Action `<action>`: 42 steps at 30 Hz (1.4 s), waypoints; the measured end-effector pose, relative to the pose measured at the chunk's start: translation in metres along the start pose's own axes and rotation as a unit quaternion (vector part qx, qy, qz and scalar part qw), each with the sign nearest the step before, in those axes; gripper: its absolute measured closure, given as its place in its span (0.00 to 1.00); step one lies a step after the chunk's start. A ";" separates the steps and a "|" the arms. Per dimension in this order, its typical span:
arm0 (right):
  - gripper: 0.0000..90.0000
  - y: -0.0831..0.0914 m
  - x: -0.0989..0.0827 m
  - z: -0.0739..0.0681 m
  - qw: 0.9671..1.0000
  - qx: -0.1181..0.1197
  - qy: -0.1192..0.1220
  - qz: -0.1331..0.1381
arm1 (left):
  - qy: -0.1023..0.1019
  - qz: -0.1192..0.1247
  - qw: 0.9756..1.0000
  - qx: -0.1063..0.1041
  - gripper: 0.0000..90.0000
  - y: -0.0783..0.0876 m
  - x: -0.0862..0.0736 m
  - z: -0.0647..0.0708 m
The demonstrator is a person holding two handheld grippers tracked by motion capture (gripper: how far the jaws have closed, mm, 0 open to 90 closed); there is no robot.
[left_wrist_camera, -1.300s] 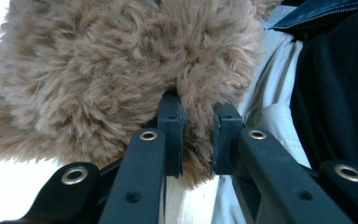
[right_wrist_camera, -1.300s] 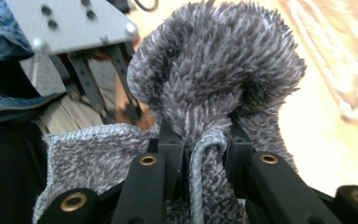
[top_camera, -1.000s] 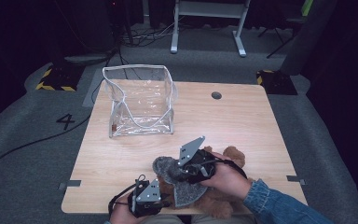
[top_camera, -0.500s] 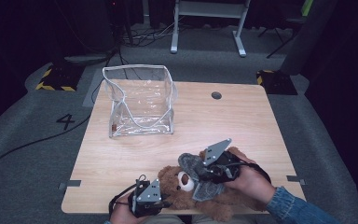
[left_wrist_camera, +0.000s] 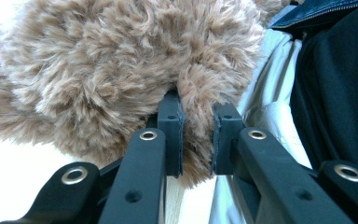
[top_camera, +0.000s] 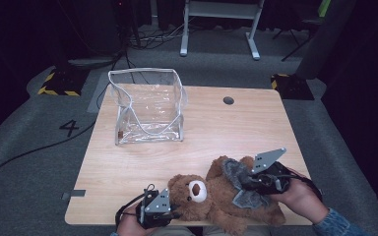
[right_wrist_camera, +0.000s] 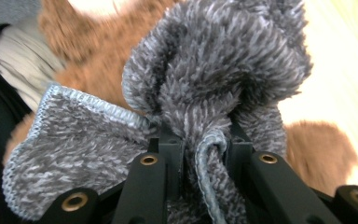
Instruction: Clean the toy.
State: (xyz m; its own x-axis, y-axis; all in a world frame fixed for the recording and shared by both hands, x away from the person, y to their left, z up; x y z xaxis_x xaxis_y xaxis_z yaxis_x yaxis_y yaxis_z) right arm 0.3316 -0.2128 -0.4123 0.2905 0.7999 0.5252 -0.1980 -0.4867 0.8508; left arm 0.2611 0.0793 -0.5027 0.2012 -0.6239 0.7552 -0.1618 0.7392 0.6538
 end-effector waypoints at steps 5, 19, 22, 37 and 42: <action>0.84 0.002 -0.026 0.008 0.999 -0.011 -0.029 -0.022 | 0.011 0.010 1.000 -0.002 0.87 -0.001 0.001 0.001; 0.84 0.032 0.028 0.011 0.998 -0.013 -0.016 0.054 | 0.016 0.015 1.000 0.001 0.87 -0.007 0.004 0.000; 0.84 0.012 0.064 -0.003 0.997 0.018 0.021 0.065 | 0.011 0.016 1.000 0.004 0.87 -0.007 0.004 0.001; 0.83 -0.085 0.125 -0.041 0.993 0.099 0.061 -0.001 | -0.015 -0.013 1.000 0.003 0.87 -0.009 -0.002 0.007; 0.83 -0.077 0.109 -0.027 0.995 0.082 0.052 -0.010 | -0.020 -0.014 1.000 0.004 0.88 -0.010 -0.002 0.007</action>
Point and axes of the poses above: each handheld gripper's, and its own axes: y roughly backward along the jaws, x roughly out of its top, z roughly to its right, the point moved 5 cm from there along -y, roughly forward along the jaws, and after that the axes turned 2 degrees about -y, right-handed, at the moved point
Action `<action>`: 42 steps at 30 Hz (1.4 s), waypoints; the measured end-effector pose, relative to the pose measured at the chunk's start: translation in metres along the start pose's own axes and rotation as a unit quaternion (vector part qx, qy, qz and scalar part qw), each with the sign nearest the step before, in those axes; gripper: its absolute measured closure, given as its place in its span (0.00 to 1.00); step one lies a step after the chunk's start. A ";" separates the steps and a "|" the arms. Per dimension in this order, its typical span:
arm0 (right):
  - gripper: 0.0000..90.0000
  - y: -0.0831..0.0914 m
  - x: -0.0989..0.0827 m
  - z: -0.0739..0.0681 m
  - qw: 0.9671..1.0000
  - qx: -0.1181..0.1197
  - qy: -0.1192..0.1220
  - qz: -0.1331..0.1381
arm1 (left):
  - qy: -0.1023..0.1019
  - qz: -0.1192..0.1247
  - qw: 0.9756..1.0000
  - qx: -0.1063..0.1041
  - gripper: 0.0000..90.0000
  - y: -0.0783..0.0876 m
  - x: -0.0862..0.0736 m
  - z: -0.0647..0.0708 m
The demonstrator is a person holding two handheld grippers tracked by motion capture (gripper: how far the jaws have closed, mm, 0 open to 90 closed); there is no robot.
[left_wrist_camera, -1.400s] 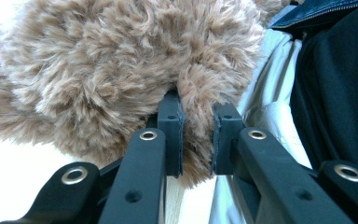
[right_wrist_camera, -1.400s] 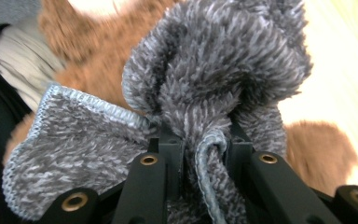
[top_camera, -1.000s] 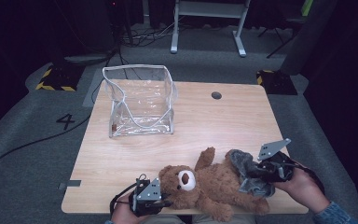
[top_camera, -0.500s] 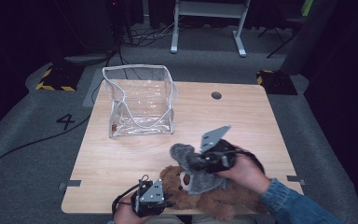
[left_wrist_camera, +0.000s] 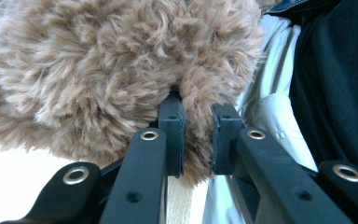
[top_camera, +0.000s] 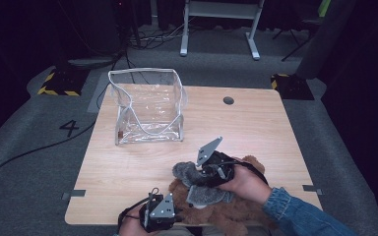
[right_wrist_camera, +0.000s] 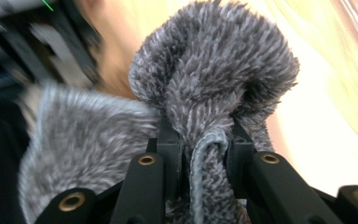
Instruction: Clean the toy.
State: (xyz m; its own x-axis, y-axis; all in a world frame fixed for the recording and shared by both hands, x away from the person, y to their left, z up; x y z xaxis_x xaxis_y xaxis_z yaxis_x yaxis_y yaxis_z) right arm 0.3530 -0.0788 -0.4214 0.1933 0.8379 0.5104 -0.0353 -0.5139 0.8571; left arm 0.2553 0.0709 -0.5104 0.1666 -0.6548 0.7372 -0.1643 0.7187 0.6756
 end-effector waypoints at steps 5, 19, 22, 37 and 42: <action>0.83 0.005 -0.036 0.020 0.999 -0.024 -0.016 -0.020 | 0.006 0.002 1.000 -0.005 0.88 0.000 0.000 0.000; 0.83 0.039 -0.074 0.044 0.995 -0.075 -0.070 0.002 | 0.019 0.014 1.000 -0.003 0.88 0.000 0.001 0.001; 0.83 0.042 -0.082 0.053 0.993 -0.088 -0.073 -0.001 | 0.027 0.019 0.999 -0.006 0.88 -0.001 0.001 0.002; 0.83 0.075 -0.170 0.085 0.975 -0.138 -0.177 -0.012 | 0.035 0.028 0.999 -0.004 0.87 0.000 0.002 0.001; 0.83 0.088 -0.190 0.097 0.964 -0.168 -0.204 0.001 | 0.023 0.032 0.999 0.001 0.87 0.005 0.002 -0.006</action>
Point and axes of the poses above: each handheld gripper's, and its own axes: y roughly backward along the jaws, x roughly out of its top, z roughly to its right, the point moved 5 cm from there along -y, roughly forward along the jaws, and after that the axes turned 2 degrees about -y, right-handed, at the moved point
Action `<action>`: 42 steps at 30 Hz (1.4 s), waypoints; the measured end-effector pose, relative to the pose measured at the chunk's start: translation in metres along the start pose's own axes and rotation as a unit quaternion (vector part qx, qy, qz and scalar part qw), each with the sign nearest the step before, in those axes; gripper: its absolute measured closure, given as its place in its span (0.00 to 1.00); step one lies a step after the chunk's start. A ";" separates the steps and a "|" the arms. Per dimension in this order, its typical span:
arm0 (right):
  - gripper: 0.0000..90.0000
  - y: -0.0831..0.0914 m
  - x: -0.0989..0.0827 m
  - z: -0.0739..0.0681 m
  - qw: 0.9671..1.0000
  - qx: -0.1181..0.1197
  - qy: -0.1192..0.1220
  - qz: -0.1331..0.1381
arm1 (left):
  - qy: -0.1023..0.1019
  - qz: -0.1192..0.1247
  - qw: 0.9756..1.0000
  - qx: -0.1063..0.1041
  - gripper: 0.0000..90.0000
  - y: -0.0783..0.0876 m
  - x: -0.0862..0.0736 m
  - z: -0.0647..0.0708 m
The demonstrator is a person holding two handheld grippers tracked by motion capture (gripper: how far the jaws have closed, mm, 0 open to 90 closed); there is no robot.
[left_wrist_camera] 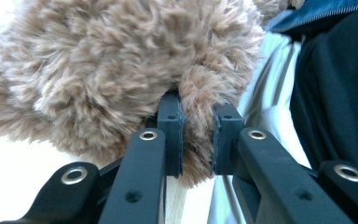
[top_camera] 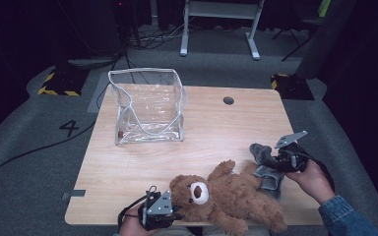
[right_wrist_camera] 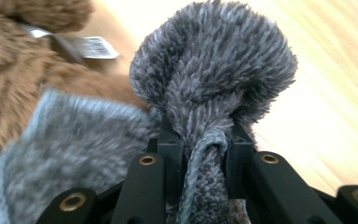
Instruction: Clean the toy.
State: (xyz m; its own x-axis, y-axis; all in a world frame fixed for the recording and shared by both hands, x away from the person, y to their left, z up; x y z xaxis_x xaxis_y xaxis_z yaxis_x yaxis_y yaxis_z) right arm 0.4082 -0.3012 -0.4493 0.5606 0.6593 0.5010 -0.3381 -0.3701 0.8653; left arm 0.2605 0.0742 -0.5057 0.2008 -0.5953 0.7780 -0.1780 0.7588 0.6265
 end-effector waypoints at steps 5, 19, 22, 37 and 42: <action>0.83 -0.003 -0.007 0.028 0.998 -0.024 -0.046 0.025 | 0.019 0.023 1.000 -0.001 0.86 0.004 0.002 -0.004; 0.41 0.023 -0.023 0.032 0.983 0.012 -0.130 0.130 | 0.040 0.054 0.998 -0.007 0.70 0.012 0.006 -0.005; 0.42 0.041 -0.033 0.008 0.981 0.029 -0.112 0.153 | 0.048 0.055 0.997 0.002 0.63 0.016 0.004 -0.003; 0.39 0.079 -0.094 -0.090 0.969 0.099 -0.043 0.222 | 0.090 0.043 0.993 0.055 0.58 0.023 -0.010 0.010; 0.38 0.075 -0.099 -0.100 0.969 0.096 -0.027 0.227 | 0.088 0.039 0.994 0.057 0.61 0.019 -0.010 0.008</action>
Point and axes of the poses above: each handheld gripper's, and its own axes: y roughly backward along the jaws, x roughly out of its top, z roughly to its right, the point moved 5 cm from there along -y, roughly forward along the jaws, and after that the axes turned 2 degrees about -y, right-handed, at the moved point
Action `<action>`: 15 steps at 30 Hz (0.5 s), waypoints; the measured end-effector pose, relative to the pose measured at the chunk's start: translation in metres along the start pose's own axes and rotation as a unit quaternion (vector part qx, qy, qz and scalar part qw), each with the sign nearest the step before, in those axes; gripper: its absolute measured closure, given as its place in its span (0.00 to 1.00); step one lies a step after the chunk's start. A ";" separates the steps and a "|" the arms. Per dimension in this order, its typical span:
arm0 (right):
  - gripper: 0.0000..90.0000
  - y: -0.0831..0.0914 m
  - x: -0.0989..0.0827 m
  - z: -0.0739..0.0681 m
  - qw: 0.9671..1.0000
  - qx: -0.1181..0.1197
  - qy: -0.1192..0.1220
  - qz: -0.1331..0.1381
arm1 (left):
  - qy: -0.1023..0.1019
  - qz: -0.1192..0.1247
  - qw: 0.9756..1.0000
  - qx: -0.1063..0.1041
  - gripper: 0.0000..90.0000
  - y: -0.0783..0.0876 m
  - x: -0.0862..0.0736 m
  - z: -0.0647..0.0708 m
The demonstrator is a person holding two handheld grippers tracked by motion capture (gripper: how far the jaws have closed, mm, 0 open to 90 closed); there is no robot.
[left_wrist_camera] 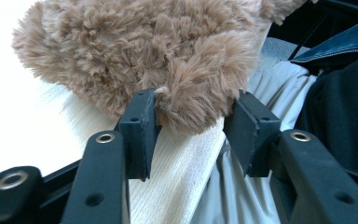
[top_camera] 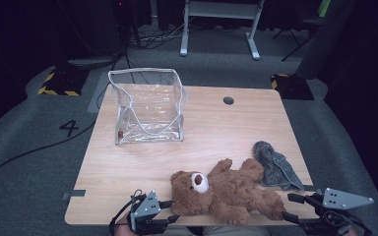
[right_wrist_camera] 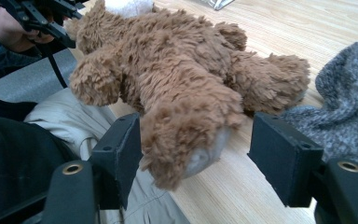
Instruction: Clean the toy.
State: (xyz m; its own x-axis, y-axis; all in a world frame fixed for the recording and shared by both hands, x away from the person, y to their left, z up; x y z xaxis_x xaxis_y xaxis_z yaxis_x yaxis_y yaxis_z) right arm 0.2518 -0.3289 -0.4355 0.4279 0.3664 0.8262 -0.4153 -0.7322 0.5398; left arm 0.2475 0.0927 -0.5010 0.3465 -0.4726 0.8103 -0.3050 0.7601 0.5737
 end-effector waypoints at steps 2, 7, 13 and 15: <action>0.38 -0.006 -0.003 -0.002 1.000 -0.003 0.006 0.002 | 0.000 -0.004 1.000 0.003 0.63 -0.003 0.000 -0.001; 0.42 -0.023 -0.010 -0.001 0.999 -0.022 0.022 -0.012 | -0.005 -0.018 1.000 0.012 0.74 -0.011 0.001 -0.003; 0.82 -0.028 -0.008 0.001 0.998 -0.044 0.039 -0.026 | -0.025 -0.019 0.999 0.031 0.90 -0.008 0.007 -0.004; 0.87 -0.023 0.000 0.001 0.998 -0.051 0.047 -0.012 | -0.029 -0.012 0.999 0.034 0.92 -0.006 0.009 -0.002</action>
State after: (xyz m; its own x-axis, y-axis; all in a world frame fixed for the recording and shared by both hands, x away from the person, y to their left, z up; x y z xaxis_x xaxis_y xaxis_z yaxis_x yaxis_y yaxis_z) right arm 0.2624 -0.3126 -0.4487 0.3627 0.4384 0.8223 -0.4873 -0.6630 0.5684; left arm 0.2548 0.0850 -0.4969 0.3030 -0.5160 0.8012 -0.3584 0.7173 0.5975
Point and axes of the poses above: each handheld gripper's, and its own axes: y roughly backward along the jaws, x roughly out of its top, z roughly to its right, the point moved 5 cm from there along -y, roughly forward along the jaws, and after that the axes turned 2 degrees about -y, right-handed, at the moved point
